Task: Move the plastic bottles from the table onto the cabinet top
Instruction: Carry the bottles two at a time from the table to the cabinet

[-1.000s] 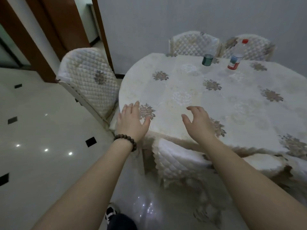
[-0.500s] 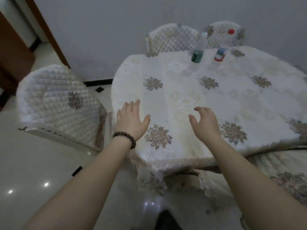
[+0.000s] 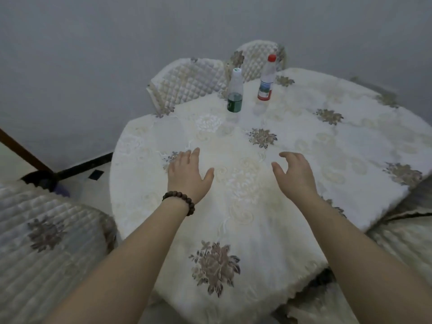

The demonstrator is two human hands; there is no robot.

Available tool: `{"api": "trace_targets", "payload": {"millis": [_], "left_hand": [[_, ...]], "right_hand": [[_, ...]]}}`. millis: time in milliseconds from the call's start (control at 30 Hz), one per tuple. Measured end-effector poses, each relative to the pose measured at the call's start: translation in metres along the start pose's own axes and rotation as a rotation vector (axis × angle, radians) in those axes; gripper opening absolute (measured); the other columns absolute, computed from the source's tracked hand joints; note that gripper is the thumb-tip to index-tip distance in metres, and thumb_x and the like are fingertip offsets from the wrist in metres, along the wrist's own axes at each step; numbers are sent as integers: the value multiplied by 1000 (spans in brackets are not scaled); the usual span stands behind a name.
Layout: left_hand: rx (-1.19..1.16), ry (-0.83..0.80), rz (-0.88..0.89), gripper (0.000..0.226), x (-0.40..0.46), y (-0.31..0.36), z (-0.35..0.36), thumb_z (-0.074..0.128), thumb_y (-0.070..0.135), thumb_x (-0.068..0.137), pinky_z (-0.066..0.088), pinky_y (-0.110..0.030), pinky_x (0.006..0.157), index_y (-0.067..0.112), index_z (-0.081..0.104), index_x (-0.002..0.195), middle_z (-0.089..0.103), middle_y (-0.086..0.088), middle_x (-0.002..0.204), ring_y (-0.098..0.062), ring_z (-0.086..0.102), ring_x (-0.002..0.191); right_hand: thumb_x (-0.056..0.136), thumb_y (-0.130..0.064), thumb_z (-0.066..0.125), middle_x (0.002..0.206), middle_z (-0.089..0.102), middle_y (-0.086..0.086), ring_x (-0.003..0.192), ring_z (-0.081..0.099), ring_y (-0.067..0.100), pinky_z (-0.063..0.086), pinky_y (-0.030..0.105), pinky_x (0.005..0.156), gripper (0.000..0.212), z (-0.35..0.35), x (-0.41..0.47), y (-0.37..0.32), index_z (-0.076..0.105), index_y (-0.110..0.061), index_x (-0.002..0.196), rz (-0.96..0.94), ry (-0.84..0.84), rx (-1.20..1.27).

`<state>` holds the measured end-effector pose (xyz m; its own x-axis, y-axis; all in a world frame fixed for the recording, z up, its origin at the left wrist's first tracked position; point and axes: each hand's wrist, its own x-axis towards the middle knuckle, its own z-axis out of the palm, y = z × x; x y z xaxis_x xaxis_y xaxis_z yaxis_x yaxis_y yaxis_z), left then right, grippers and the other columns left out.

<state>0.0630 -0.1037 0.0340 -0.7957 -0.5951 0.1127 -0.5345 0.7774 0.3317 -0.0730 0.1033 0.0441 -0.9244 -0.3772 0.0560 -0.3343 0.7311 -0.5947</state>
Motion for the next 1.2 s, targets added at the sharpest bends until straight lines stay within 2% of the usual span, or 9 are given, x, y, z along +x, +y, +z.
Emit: {"api": "trace_targets", "payload": {"millis": [233, 500, 600, 733, 867, 1000, 1167, 1200], "left_hand": [[-72, -62, 54, 70, 78, 12, 9, 39, 52, 93, 14, -44, 118, 18, 18, 151, 23, -5, 156, -23, 14, 146], [-199, -85, 148, 75, 183, 6, 34, 49, 47, 91, 19, -39, 117, 12, 20, 150, 28, -8, 154, -23, 21, 143], [-335, -134, 147, 82, 232, 9, 51, 56, 48, 88, 21, -38, 116, 11, 18, 150, 26, -8, 154, -22, 21, 143], [-616, -228, 59, 98, 301, 27, 78, 69, 49, 79, 21, -35, 114, 14, 12, 151, 17, -6, 156, -21, 17, 144], [-799, -216, 10, 114, 354, 38, 108, 80, 46, 69, 25, -39, 114, 23, 4, 151, 15, -5, 156, -20, 18, 143], [-917, -169, 6, 116, 385, 38, 131, 86, 35, 65, 30, -31, 108, 28, 8, 151, 28, -2, 152, -15, 28, 139], [-1022, -155, 42, 104, 400, 39, 149, 85, 26, 67, 40, -13, 89, 33, 20, 148, 48, 4, 138, -11, 48, 124], [-1038, -153, 48, 99, 402, 39, 152, 85, 26, 67, 43, -13, 87, 32, 25, 146, 52, 5, 133, -11, 51, 120]], "right_hand": [[96, -33, 49, 140, 43, 8, 132, 36, 24, 33, 35, 103, 42, 7, 52, -6, 49, -12, 133, 65, 14, -10], [95, -32, 49, 139, 44, 7, 132, 36, 23, 33, 35, 102, 42, 47, 120, -18, 48, -13, 133, 173, 13, -20], [95, -30, 50, 136, 46, 8, 130, 38, 24, 34, 34, 102, 41, 61, 156, -22, 50, -12, 131, 196, 29, -21], [94, -29, 52, 134, 48, 9, 127, 41, 25, 36, 35, 100, 40, 77, 211, -20, 52, -11, 129, 189, 55, -13], [94, -30, 52, 139, 45, 6, 130, 39, 21, 35, 34, 100, 42, 90, 256, -11, 50, -14, 132, 212, 75, -15], [93, -29, 52, 139, 45, 5, 131, 38, 21, 35, 34, 101, 42, 102, 286, 1, 50, -14, 132, 205, 73, -24], [93, -29, 52, 138, 46, 4, 131, 40, 21, 34, 33, 102, 40, 113, 312, 10, 51, -15, 131, 179, 65, -20], [93, -30, 52, 139, 46, 4, 131, 39, 21, 34, 33, 102, 41, 115, 318, 10, 50, -16, 131, 173, 60, -14]]}}
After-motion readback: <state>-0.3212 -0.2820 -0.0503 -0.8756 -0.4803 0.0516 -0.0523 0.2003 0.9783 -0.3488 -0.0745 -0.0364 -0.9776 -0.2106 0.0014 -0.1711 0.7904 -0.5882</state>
